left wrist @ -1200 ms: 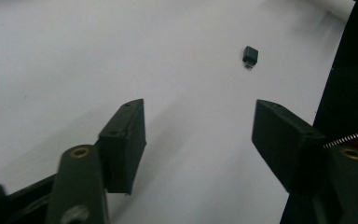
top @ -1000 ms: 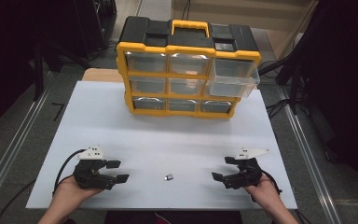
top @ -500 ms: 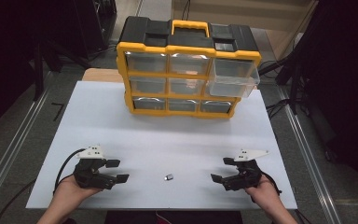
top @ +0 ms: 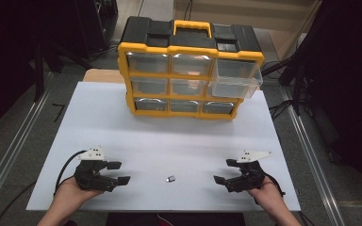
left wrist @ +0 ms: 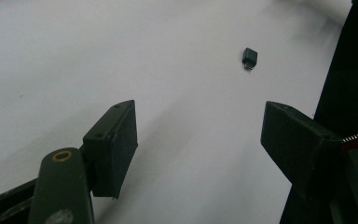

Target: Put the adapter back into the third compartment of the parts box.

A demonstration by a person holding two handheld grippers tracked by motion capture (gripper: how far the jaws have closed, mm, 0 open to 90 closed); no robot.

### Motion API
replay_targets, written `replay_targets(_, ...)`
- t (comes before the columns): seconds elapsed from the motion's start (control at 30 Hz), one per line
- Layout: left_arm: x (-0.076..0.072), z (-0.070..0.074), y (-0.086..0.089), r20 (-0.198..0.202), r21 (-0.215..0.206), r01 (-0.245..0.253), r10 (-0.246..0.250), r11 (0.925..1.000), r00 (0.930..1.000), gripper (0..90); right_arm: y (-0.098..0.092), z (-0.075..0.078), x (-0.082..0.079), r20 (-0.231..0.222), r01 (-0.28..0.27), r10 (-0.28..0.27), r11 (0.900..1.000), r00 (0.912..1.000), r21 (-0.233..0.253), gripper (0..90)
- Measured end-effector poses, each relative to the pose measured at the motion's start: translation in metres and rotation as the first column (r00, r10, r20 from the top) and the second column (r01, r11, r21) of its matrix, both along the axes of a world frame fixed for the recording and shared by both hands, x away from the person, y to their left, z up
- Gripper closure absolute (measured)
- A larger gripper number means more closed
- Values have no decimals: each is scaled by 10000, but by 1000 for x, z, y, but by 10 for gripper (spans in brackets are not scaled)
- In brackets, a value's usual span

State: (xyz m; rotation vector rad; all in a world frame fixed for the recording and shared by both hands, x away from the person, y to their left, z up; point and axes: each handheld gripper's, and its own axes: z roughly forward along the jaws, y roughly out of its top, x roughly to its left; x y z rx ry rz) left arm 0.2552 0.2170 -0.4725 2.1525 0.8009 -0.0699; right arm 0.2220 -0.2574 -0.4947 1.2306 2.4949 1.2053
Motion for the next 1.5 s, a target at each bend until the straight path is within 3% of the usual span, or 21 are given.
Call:
replay_targets(0.57,0,0,-1,-84,-130,-48,46,9999,10000,285,-1,-1,1,-83,24,-24,10000,10000,-10,122)
replay_targets(0.67,2,0,-3,-262,-224,103,-109,9997,9996,285,-1,-1,1,-107,38,-38,10000,9999,8,122)
replay_targets(0.87,2,3,-9,-96,-440,324,-328,9985,9994,254,-1,-1,1,-112,35,-35,10000,9999,-1,123)
replay_targets(1.07,6,9,-17,-254,-146,384,-387,9992,9989,223,-1,-1,1,-124,85,-85,10000,9999,14,122)
replay_targets(1.27,9,14,-26,-188,-316,614,-620,9976,9979,208,-1,-1,1,-50,95,-95,10000,9999,7,123)
replay_targets(1.4,11,22,-34,-107,179,576,-574,9982,9983,215,-1,-1,1,-79,99,-99,9999,9999,30,123)
replay_targets(1.43,12,25,-37,90,14,593,-593,9982,9982,217,-1,-1,1,-85,105,-104,9999,9999,38,122)
replay_targets(1.5,14,26,-38,-3,-88,660,-660,9978,9978,217,-1,-1,1,-76,115,-115,9999,9999,14,122)
